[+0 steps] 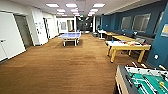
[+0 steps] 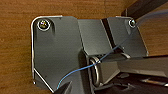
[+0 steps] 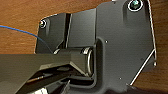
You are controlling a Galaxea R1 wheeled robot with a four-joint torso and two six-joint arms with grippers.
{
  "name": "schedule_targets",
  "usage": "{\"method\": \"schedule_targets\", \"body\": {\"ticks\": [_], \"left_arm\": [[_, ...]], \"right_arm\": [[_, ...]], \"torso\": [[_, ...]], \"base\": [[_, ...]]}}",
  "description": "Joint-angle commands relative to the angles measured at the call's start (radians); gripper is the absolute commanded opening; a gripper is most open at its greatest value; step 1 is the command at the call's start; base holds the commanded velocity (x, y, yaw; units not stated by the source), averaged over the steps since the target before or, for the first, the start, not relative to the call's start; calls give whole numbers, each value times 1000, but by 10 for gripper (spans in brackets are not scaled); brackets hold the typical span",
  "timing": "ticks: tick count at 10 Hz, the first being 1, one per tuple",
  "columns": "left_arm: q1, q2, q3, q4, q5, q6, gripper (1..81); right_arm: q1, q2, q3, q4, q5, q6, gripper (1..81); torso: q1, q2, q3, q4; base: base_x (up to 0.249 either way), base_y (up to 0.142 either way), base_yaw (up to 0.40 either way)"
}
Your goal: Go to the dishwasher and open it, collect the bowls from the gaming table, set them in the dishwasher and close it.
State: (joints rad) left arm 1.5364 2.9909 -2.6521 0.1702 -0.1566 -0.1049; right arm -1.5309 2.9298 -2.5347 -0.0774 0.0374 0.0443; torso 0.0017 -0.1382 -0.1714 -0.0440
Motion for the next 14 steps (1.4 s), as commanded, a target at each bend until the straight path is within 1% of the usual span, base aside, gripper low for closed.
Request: {"method": "schedule_targets", "body": {"ticks": [1,14], "left_arm": [[-18,-2,4,-3,55,2,811],[-17,1,4,-1,54,2,811]], "right_arm": [[19,-4,10,-4,-62,-4,811],[22,5,-5,5,-62,-3,811]], "torso": [[0,0,0,0],[-1,-2,0,0]], "base": [[226,0,0],[265,0,0]]}}
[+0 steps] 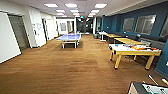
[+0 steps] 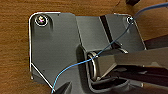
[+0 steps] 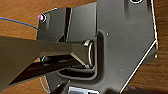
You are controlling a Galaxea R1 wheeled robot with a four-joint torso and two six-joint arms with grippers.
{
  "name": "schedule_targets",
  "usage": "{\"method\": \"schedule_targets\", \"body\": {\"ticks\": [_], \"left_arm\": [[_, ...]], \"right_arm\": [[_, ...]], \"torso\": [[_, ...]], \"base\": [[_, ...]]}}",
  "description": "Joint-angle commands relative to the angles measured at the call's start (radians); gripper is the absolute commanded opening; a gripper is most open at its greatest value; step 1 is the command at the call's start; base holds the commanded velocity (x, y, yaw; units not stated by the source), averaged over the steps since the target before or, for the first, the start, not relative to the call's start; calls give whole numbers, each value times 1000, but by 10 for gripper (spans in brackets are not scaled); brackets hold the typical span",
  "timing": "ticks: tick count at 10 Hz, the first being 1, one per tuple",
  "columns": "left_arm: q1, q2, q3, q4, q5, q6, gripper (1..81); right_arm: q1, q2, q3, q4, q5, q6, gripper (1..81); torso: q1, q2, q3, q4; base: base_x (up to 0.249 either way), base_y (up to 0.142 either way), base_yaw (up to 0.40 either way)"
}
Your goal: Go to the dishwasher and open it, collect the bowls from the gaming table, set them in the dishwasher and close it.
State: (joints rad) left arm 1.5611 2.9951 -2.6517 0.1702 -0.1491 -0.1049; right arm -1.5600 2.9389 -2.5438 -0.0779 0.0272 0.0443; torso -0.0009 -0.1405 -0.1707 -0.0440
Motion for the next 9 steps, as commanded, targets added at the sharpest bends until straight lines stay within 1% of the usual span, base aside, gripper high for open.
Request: {"method": "schedule_targets", "body": {"ticks": [1,9], "left_arm": [[-42,-2,2,-1,46,4,811],[-42,3,3,-1,48,7,811]], "right_arm": [[51,-4,2,6,-52,-3,811],[51,-5,-1,1,-52,-3,811]], "torso": [[1,0,0,0],[1,1,0,0]], "base": [[270,0,0],[270,0,0]]}}
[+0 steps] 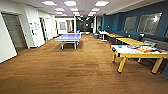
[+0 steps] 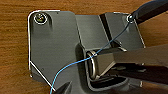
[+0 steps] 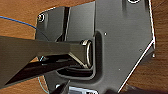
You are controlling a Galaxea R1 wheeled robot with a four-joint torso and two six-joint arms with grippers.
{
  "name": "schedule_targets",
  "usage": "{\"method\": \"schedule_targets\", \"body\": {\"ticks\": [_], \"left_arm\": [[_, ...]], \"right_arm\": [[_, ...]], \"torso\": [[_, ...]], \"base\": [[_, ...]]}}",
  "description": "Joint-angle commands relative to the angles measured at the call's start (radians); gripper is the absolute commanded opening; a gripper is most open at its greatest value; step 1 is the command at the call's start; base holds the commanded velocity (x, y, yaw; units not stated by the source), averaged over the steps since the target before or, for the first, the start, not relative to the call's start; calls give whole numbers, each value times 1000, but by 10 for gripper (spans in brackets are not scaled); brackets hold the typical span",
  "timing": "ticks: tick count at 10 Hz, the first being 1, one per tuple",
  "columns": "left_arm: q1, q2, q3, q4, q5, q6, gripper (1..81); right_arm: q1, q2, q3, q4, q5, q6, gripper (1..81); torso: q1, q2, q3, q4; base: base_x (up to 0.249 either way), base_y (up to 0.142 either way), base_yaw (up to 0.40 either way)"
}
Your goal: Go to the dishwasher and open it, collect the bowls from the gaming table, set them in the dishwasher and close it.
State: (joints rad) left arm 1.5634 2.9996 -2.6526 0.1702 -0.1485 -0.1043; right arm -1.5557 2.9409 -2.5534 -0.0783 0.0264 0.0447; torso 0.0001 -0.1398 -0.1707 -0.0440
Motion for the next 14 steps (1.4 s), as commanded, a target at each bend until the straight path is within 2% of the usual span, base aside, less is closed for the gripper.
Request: {"method": "schedule_targets", "body": {"ticks": [1,14], "left_arm": [[-44,-2,3,-1,47,6,811],[-44,4,5,-1,47,6,811]], "right_arm": [[45,-7,9,2,-51,-3,811],[41,-4,9,-3,-51,-3,811]], "torso": [[0,0,0,0],[0,0,0,0]], "base": [[270,0,0],[270,0,0]]}}
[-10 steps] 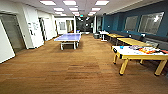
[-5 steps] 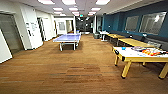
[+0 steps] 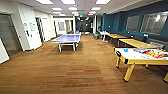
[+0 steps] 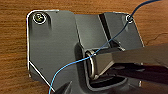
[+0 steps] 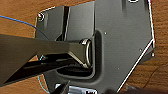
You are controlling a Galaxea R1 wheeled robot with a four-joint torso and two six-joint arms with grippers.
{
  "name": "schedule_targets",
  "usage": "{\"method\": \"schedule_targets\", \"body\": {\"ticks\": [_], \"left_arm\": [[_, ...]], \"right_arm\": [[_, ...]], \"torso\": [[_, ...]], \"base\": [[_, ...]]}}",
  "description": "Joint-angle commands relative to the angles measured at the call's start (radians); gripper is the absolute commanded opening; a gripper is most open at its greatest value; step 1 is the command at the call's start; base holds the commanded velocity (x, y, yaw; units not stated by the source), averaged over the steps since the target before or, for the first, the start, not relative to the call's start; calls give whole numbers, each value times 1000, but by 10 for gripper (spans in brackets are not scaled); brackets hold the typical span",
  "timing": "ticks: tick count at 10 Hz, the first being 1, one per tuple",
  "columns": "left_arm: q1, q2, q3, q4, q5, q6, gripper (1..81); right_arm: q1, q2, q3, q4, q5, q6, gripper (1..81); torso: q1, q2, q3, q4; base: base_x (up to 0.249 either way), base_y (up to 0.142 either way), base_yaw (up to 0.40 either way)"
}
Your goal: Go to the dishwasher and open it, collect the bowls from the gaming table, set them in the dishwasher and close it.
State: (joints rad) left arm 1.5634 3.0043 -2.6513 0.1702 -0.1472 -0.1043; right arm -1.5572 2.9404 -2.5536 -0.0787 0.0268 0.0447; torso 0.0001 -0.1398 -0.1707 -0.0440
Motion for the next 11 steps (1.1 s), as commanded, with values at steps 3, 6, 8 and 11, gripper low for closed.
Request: {"method": "schedule_targets", "body": {"ticks": [3,6,8,11], "left_arm": [[-44,1,2,0,46,6,811],[-44,1,2,-1,46,6,811],[-44,3,4,0,46,8,811],[-44,4,2,0,46,8,811]], "right_arm": [[47,-1,9,-4,-53,-3,811],[50,7,-5,-4,-53,-5,811],[47,13,-19,-4,-51,-5,811],[47,18,-22,-6,-53,-5,811]], "torso": [[0,0,0,0],[0,0,0,0],[0,0,0,0],[0,0,0,0]], "base": [[271,0,0],[272,0,0],[273,0,0],[273,0,0]]}}
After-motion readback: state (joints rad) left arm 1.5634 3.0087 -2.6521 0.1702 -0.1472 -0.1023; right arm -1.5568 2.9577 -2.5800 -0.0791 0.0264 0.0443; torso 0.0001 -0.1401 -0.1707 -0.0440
